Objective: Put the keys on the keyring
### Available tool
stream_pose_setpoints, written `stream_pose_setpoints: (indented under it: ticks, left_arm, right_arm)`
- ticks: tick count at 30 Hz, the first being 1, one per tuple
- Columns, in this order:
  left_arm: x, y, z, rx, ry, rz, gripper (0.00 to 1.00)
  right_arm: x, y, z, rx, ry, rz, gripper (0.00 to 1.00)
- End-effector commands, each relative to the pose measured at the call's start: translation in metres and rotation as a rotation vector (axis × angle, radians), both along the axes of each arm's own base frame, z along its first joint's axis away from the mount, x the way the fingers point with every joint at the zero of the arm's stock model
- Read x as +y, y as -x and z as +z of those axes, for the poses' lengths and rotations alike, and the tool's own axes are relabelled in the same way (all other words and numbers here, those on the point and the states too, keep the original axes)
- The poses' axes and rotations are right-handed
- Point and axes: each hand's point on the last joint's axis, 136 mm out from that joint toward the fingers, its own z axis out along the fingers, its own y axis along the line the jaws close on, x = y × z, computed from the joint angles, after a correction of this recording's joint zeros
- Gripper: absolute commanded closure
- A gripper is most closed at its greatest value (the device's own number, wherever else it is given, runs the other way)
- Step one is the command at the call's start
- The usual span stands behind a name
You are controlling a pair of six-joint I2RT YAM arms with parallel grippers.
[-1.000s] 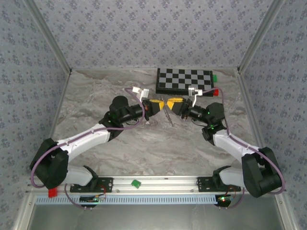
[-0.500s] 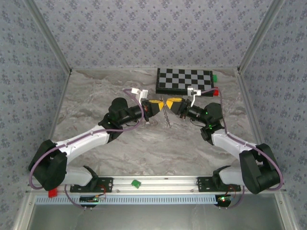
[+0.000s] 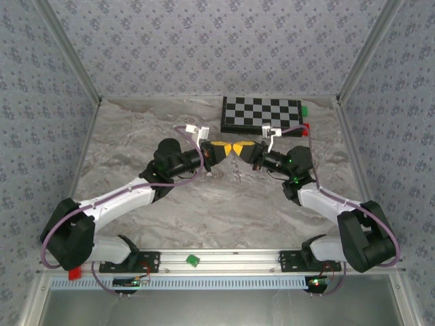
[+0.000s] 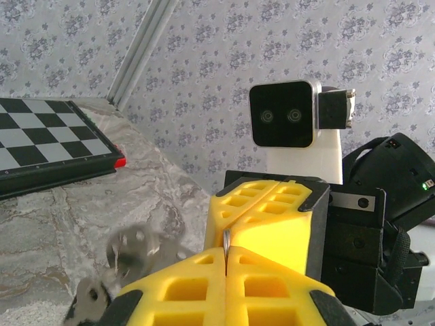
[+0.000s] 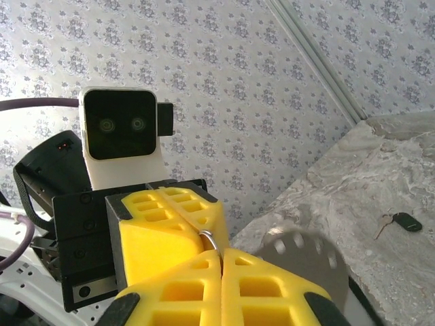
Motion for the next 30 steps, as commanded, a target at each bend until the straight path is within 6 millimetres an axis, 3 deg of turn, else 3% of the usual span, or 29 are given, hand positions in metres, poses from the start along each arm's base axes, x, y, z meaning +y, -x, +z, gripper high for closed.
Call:
stream_pose_setpoints:
  ticks: [1, 2, 7, 10, 21, 30]
  left_arm:
    - [0.000, 0.006, 0.026, -0.071, 0.053, -0.012, 1.00]
    - [0.000, 0.006, 0.026, -0.070, 0.051, -0.012, 1.00]
    - [0.003, 0.008, 0.026, -0.066, 0.032, -0.033, 0.68]
    - [0.008, 0.009, 0.027, -0.063, 0.018, -0.051, 0.61]
    - [0.024, 0.004, 0.023, -0.030, -0.046, -0.087, 0.60]
    - [0.018, 0.019, 0.029, -0.048, -0.042, -0.188, 0.60]
  right_arm:
    - [0.003, 0.006, 0.009, -0.041, 0.004, 0.037, 1.00]
    - [0.003, 0.006, 0.009, -0.043, 0.010, 0.037, 1.00]
    - [0.000, 0.005, 0.005, -0.059, 0.098, 0.059, 1.00]
    - [-0.002, 0.007, 0.003, -0.093, 0.175, 0.076, 1.00]
    - [-0.002, 0.023, 0.004, -0.200, 0.419, 0.172, 1.00]
    - [0.004, 0.023, 0.010, -0.210, 0.402, 0.231, 1.00]
